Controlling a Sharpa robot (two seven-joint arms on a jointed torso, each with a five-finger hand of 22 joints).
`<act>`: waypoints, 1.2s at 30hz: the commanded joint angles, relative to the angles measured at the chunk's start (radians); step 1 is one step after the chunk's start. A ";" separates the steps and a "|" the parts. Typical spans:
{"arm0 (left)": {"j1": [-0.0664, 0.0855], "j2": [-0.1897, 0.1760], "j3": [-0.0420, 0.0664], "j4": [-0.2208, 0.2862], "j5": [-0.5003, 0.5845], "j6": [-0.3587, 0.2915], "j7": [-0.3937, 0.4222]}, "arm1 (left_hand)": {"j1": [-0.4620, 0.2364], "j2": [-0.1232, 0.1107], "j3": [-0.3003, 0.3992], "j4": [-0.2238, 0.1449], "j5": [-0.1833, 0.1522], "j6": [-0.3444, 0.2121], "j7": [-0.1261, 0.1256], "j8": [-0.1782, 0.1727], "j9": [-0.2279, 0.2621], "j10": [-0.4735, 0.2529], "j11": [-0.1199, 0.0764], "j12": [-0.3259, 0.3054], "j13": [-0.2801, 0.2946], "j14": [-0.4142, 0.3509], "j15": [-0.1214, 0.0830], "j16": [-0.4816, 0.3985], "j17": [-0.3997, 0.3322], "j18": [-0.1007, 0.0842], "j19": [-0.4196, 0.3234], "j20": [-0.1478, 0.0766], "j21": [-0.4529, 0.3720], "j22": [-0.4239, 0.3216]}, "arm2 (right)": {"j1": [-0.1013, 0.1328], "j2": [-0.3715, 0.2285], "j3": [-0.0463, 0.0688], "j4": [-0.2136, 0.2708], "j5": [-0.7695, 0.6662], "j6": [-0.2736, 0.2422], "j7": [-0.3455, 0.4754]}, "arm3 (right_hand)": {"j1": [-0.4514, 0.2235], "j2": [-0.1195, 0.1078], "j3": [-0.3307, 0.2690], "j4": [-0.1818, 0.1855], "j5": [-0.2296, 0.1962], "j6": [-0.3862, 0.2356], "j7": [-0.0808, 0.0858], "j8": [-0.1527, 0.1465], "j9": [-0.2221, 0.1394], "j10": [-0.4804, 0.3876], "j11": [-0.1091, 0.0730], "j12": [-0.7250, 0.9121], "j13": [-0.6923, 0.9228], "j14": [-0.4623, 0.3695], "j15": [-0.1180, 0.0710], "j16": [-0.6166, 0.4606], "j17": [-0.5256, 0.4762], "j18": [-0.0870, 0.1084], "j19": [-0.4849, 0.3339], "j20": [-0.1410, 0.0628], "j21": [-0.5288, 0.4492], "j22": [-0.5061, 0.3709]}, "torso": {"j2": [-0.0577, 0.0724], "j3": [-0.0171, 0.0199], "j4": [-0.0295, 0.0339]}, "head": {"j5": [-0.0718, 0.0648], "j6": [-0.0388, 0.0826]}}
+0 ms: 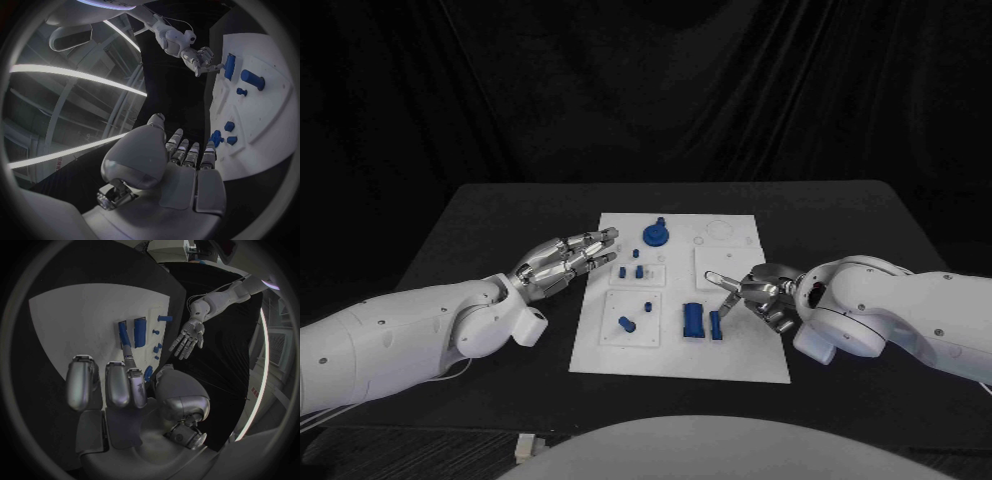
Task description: Assemble the parts on the task board
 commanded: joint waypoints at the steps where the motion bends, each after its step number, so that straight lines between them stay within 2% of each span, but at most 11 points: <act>1: -0.002 0.001 0.001 0.002 0.002 0.011 0.009 | 0.011 0.002 0.006 0.002 0.005 0.000 0.006 0.004 0.002 0.001 0.004 0.005 0.001 0.003 0.002 0.004 0.001 0.012 0.000 0.010 0.001 0.000 | -0.002 -0.002 0.000 0.006 0.001 -0.029 0.022 | 0.011 0.006 -0.007 0.000 0.006 -0.007 -0.001 -0.005 -0.003 0.105 -0.005 0.004 0.263 0.035 -0.002 0.005 -0.002 -0.001 0.037 0.001 0.004 0.193 | 0.000 0.0001 -0.0004 | 0.001 0.000; 11: -0.003 0.001 0.001 0.001 0.002 0.012 0.007 | 0.012 0.002 0.007 0.001 0.005 0.002 0.007 0.005 0.002 0.002 0.006 0.007 0.002 0.003 0.002 0.004 0.001 0.013 0.000 0.010 0.001 0.000 | 0.000 -0.002 0.001 0.011 0.001 -0.051 0.034 | 0.035 0.012 -0.013 -0.001 0.023 0.001 -0.002 -0.006 -0.014 0.105 -0.003 0.004 0.263 0.035 -0.001 0.006 -0.001 -0.001 0.037 0.000 0.005 0.193 | 0.000 0.0001 -0.0004 | -0.001 0.000; 27: -0.003 -0.001 0.001 0.002 0.002 0.012 0.008 | 0.012 0.002 0.007 0.001 0.005 0.002 0.007 0.005 0.002 0.002 0.006 0.007 0.002 0.003 0.002 0.004 0.001 0.013 0.000 0.010 0.001 0.000 | -0.001 0.034 0.000 -0.019 0.001 0.016 -0.009 | 0.056 0.015 -0.017 -0.003 0.031 -0.005 0.000 -0.012 -0.026 0.105 -0.002 0.004 0.263 0.034 -0.001 0.004 -0.007 -0.001 0.036 0.000 0.003 0.192 | 0.000 0.0001 0.0003 | 0.002 0.000; 36: -0.003 0.001 0.001 -0.001 0.002 0.013 0.008 | 0.012 0.001 0.007 0.001 0.005 0.003 0.008 0.006 0.002 0.002 0.008 0.008 0.002 0.004 0.002 0.005 0.001 0.013 0.000 0.011 0.001 0.000 | -0.002 0.034 0.000 -0.022 -0.004 0.027 -0.045 | 0.079 0.019 -0.019 -0.004 0.048 -0.007 0.003 -0.015 -0.037 0.105 0.001 0.004 0.263 0.032 0.002 0.000 -0.019 0.001 0.034 0.002 -0.003 0.190 | 0.001 0.0001 0.0003 | -0.001 0.000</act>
